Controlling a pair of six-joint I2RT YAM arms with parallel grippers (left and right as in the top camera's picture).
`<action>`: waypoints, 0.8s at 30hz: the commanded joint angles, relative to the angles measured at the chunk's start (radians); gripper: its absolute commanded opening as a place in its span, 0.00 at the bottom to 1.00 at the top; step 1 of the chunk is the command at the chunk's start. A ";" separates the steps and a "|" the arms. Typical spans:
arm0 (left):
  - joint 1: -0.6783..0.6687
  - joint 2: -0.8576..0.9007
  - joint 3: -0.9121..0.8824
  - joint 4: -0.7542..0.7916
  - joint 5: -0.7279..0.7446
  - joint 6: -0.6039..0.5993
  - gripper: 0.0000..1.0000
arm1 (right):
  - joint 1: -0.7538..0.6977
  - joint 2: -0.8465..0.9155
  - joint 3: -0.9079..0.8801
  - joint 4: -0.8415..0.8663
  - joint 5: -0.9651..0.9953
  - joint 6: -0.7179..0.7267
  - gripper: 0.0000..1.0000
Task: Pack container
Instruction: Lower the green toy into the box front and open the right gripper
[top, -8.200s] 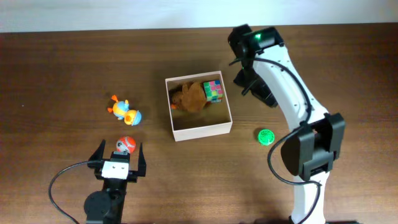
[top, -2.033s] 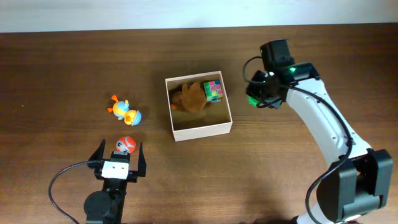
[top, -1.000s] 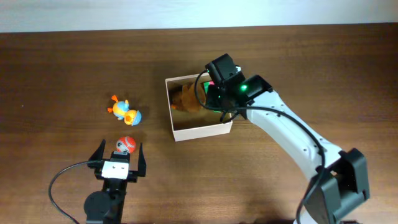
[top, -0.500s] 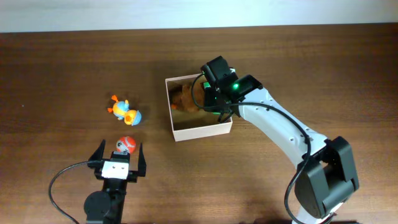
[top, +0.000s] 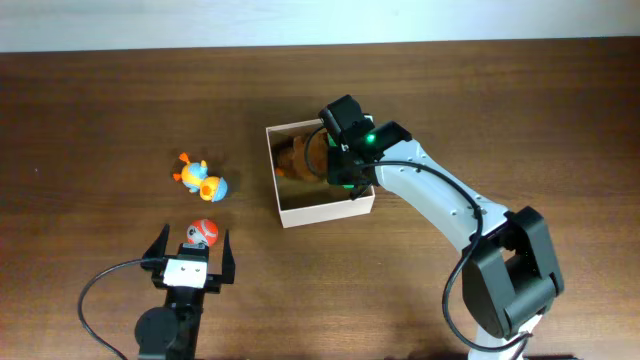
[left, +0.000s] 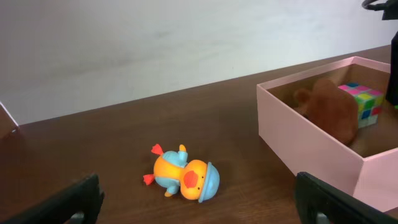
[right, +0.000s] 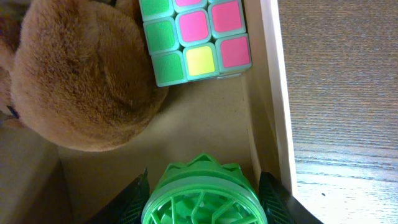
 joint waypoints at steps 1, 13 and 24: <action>0.004 -0.009 -0.005 -0.002 0.007 0.013 0.99 | 0.005 0.008 0.020 0.002 0.015 -0.014 0.45; 0.004 -0.009 -0.005 -0.002 0.007 0.013 0.99 | 0.011 0.054 0.020 0.001 0.001 -0.014 0.45; 0.004 -0.009 -0.005 -0.002 0.007 0.013 0.99 | 0.011 0.056 0.020 0.019 0.001 -0.014 0.45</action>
